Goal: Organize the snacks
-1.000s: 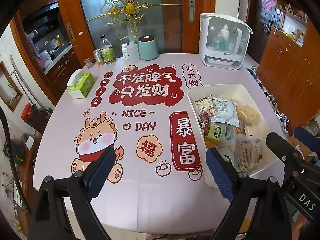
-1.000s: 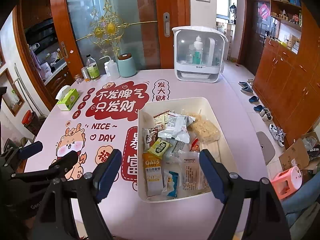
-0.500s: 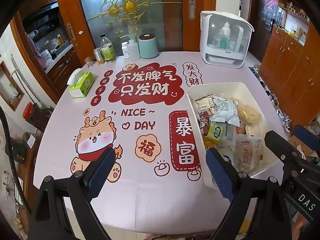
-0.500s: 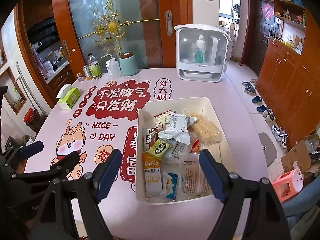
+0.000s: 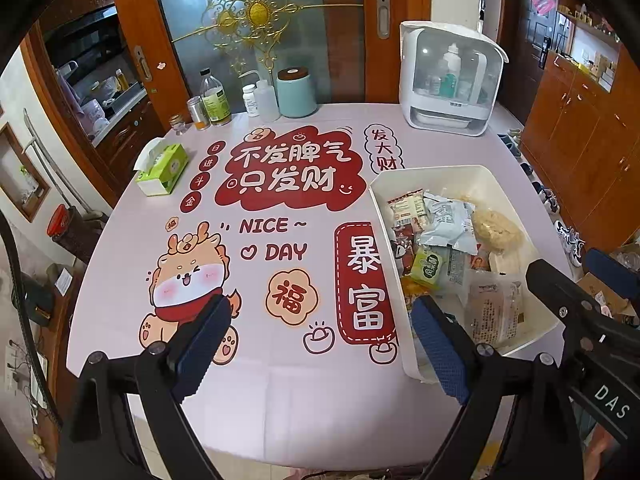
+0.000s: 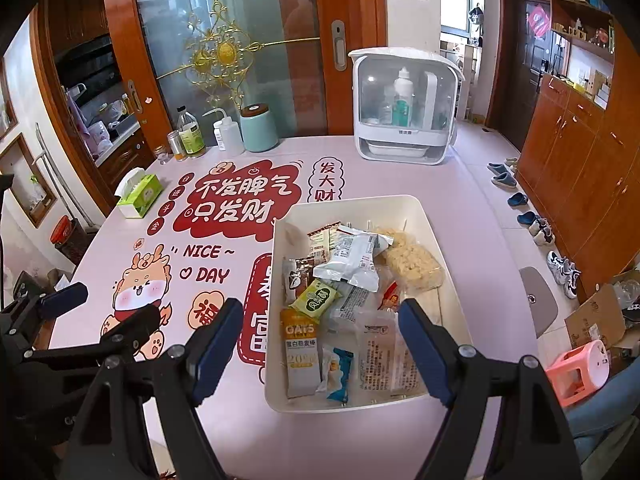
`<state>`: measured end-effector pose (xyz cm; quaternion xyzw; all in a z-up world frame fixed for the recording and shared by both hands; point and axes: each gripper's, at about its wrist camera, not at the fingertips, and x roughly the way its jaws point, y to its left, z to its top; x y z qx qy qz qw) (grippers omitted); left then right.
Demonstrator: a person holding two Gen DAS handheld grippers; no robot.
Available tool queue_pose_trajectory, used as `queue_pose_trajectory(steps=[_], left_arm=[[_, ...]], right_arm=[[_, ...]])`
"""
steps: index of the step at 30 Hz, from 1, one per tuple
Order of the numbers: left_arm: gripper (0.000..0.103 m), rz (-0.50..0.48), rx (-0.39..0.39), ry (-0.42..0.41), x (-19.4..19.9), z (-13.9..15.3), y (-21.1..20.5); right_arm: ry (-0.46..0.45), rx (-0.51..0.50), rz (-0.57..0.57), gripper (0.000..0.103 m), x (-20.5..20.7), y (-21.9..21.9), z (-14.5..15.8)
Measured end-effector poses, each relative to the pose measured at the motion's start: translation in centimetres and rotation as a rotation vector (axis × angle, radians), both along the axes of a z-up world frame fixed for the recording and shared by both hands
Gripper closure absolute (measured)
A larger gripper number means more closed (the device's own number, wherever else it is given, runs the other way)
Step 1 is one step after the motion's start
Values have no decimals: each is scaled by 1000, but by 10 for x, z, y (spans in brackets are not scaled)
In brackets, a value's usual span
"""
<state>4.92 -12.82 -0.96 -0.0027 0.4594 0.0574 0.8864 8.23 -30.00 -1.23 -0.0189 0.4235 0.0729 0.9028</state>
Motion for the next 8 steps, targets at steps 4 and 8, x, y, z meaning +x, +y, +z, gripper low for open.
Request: queue_pose_trajectory(steps=[4,8], left_arm=[[12,-3,2,0,0,0,0],[12,-2,1,2,0,0,-1]], right_arm=[[-1,4,3,22,2,1,-1],[-1,4,2,22,1,0,0]])
